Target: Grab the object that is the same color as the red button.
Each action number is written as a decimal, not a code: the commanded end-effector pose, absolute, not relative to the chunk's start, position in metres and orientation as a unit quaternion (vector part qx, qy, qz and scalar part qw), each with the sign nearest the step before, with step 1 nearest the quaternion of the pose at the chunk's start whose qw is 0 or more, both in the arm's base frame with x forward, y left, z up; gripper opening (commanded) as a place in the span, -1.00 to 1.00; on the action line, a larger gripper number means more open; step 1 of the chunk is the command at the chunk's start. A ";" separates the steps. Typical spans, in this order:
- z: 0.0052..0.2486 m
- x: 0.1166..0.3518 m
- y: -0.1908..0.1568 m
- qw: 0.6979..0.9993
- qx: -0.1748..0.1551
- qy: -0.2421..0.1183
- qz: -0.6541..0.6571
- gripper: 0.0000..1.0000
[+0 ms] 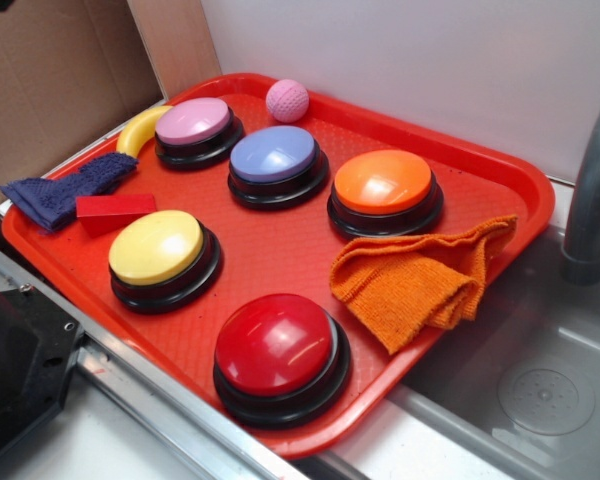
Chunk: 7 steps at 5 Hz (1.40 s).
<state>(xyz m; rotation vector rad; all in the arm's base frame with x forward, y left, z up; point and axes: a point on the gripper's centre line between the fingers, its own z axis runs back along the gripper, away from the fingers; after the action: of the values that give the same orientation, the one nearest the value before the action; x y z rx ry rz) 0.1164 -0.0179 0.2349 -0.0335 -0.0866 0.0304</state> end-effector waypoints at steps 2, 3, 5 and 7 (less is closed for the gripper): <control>0.208 0.132 0.010 0.997 -0.008 -0.076 0.007 1.00; 0.181 0.145 0.033 0.995 -0.023 -0.092 -0.032 1.00; 0.138 0.164 0.076 0.987 -0.011 -0.133 -0.092 1.00; 0.093 0.177 0.105 0.982 0.029 -0.142 -0.120 1.00</control>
<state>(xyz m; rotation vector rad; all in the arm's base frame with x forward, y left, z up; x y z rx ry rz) 0.1702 0.0998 0.0836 0.0259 -0.2565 -0.2319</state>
